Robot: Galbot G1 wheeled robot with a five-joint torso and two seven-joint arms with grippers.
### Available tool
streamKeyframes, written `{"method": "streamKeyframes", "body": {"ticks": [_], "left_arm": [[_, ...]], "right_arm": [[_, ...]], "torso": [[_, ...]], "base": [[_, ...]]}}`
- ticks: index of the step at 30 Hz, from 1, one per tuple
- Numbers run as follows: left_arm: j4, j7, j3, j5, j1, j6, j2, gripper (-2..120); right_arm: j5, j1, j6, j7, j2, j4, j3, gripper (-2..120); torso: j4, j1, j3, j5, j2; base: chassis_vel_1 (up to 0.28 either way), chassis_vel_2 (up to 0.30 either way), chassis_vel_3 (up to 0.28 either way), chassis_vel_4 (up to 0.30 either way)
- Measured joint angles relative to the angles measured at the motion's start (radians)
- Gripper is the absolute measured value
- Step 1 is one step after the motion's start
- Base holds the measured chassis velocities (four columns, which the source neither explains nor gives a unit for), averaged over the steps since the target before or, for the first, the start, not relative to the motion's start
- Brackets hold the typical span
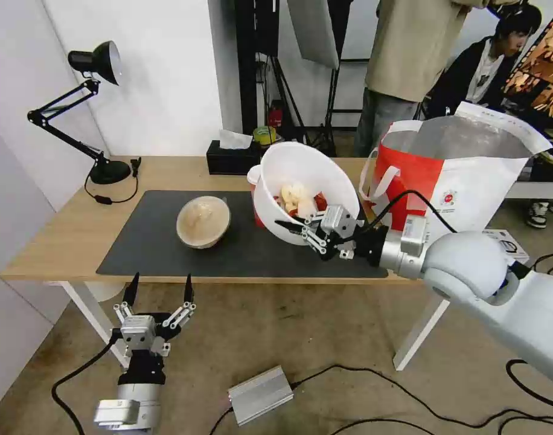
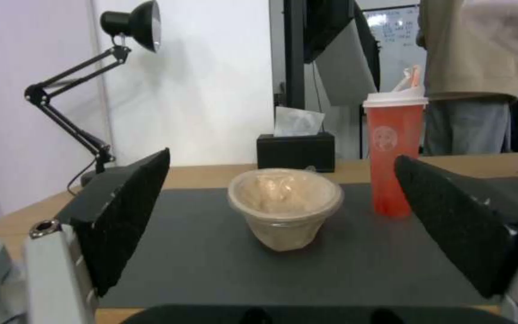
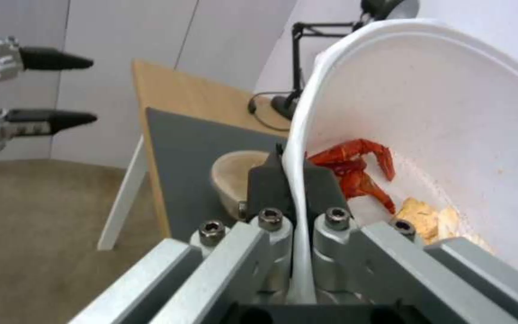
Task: Pick up the trash from the table and place it into the takeout bag.
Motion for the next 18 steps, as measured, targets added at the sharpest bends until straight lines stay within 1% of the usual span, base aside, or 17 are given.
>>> {"method": "streamKeyframes", "body": {"ticks": [6, 10, 11, 14, 15, 18], "left_arm": [[0.002, 0.0, 0.004, 0.006, 0.002, 0.0, 0.0, 100], [0.003, 0.0, 0.007, 0.011, 0.004, -0.001, 0.001, 100], [0.003, 0.0, 0.007, 0.011, 0.004, -0.001, 0.001, 100], [0.002, 0.0, 0.01, 0.014, 0.005, -0.003, 0.004, 100], [0.002, 0.0, 0.01, 0.014, 0.005, -0.003, 0.004, 100], [-0.001, 0.0, 0.01, 0.015, 0.007, -0.007, 0.009, 100]], "right_arm": [[0.0, -0.005, 0.009, -0.01, -0.027, 0.023, 0.051, 0], [-0.001, -0.02, 0.028, -0.018, -0.054, 0.038, 0.112, 0], [-0.001, -0.02, 0.028, -0.018, -0.054, 0.038, 0.112, 0], [-0.001, -0.037, 0.034, -0.028, -0.072, 0.04, 0.18, 0], [-0.001, -0.037, 0.034, -0.028, -0.072, 0.04, 0.18, 0], [0.011, -0.063, 0.042, -0.03, -0.092, 0.038, 0.258, 0]], "torso": [[0.0, 0.0, 0.0, 0.0, 0.0], [0.0, 0.0, 0.0, 0.0, 0.0], [0.0, 0.0, 0.0, 0.0, 0.0], [0.0, 0.0, 0.0, 0.0001, 0.0], [0.0, 0.0, 0.0, 0.0001, 0.0], [0.0, 0.0, 0.0, 0.0001, 0.0]], "base": [[0.0, 0.0, 0.0, 0.0], [0.0, 0.0, 0.0, 0.0], [0.0, 0.0, 0.0, 0.0], [0.0, 0.0, 0.0, 0.0], [0.0, 0.0, 0.0, 0.0], [0.0, 0.0, 0.0, 0.0]]}}
